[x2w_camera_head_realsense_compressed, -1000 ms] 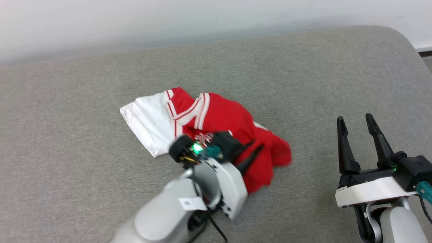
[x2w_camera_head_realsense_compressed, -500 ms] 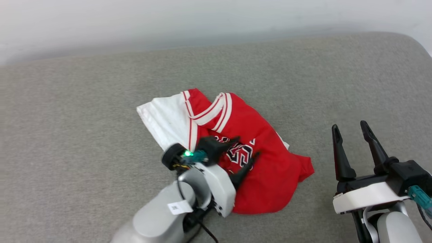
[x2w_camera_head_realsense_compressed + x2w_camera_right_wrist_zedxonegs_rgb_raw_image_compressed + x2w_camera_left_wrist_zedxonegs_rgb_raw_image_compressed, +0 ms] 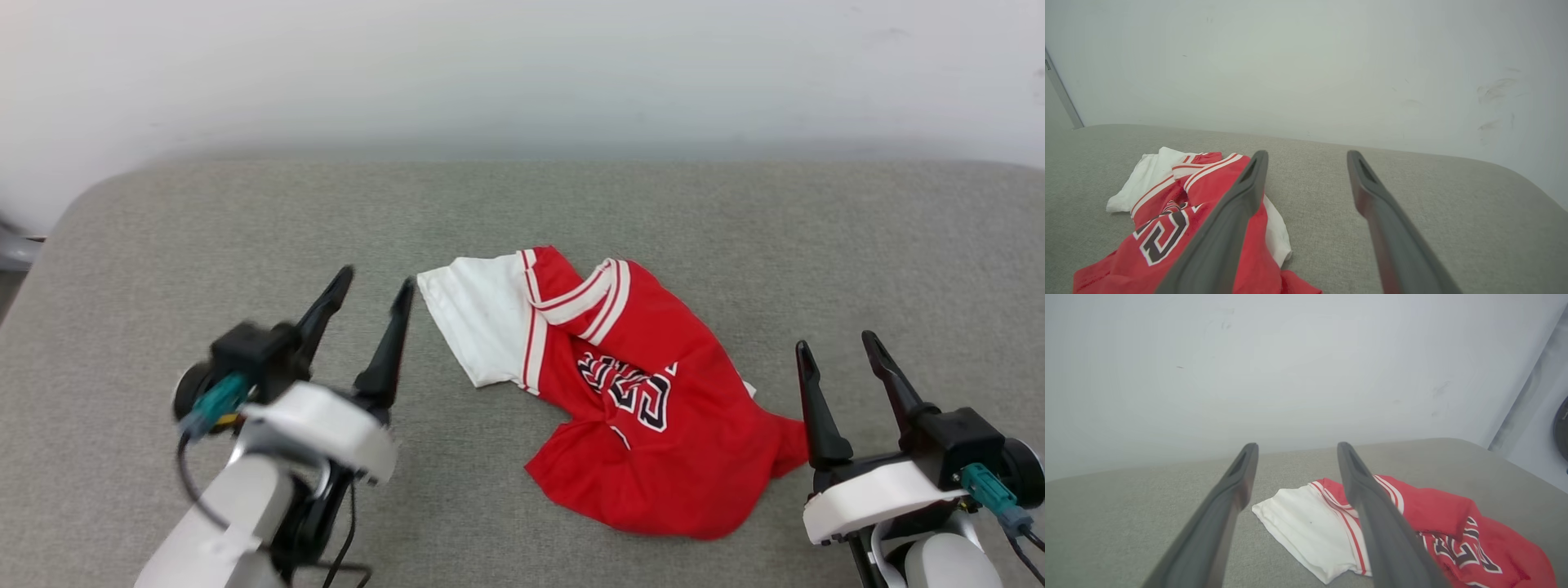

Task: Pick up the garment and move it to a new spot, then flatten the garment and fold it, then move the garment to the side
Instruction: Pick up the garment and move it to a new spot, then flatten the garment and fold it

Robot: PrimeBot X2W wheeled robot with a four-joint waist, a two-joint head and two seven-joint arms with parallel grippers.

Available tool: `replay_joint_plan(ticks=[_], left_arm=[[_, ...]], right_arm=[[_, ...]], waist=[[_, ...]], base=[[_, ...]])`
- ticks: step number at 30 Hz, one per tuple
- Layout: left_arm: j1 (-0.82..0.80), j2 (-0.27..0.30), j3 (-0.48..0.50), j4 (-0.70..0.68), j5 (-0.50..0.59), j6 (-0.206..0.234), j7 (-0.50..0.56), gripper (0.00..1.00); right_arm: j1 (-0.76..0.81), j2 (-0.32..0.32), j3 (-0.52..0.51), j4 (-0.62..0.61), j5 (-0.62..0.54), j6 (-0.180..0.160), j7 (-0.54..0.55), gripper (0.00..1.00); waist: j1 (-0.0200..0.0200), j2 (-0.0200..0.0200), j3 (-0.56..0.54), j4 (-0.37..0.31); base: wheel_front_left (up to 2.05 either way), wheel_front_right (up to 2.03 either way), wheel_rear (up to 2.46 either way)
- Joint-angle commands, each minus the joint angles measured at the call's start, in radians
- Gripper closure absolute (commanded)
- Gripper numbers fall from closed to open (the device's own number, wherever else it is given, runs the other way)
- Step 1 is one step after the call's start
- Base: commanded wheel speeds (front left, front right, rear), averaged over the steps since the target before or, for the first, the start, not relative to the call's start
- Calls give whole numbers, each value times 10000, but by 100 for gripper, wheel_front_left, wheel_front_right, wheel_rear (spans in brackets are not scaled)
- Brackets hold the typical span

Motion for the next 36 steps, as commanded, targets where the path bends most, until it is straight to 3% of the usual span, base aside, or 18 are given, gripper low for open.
replay_joint_plan(ticks=[1, 4, 8, 13, 21, 27, 33, 36], left_arm=[[726, 31, 400, -435, 130, 95, -38, 0], [1867, -35, 1264, -1284, 454, 214, -37, 0], [3167, -529, 2208, -2031, 852, 138, -38, 0], [3967, -1244, 2927, -2077, 1419, -326, -40, 0], [4053, -1894, 3570, -1967, 2111, -972, -40, 0], [3849, -2268, 3874, -1929, 2547, -1267, -41, 0], [3627, -2525, 3902, -1799, 2866, -1480, -41, 0], [3440, -2627, 3871, -1754, 2965, -1541, -41, 0]], right_arm=[[164, 17, -41, 11, -62, -10, 37, 0], [226, 17, -63, 6, -124, -10, 185, 0], [415, 17, -152, -41, -200, -10, 366, 0], [554, 17, -210, -79, -142, -9, 556, 0], [434, 19, -403, -199, 41, -9, 1276, 0], [-228, -379, -423, -189, 115, -9, 3886, 0], [-1187, -1348, 246, -88, 1157, -7, 7359, 0], [-1619, -2051, 790, -162, 1813, -12, 8552, 0]], waist=[[0, -1, -117, 162], [0, -1, -170, 272], [0, -1, -229, 409], [0, -1, -249, 472], [0, -1, -230, 539], [0, -1, 99, 600], [0, -1, 583, 857], [0, -1, 882, 1059]], base=[[0, 0, 0], [0, 0, 0], [0, 0, 0], [0, 0, 0], [0, 0, 0], [0, 0, 0], [0, 0, 0], [0, 0, 0]])
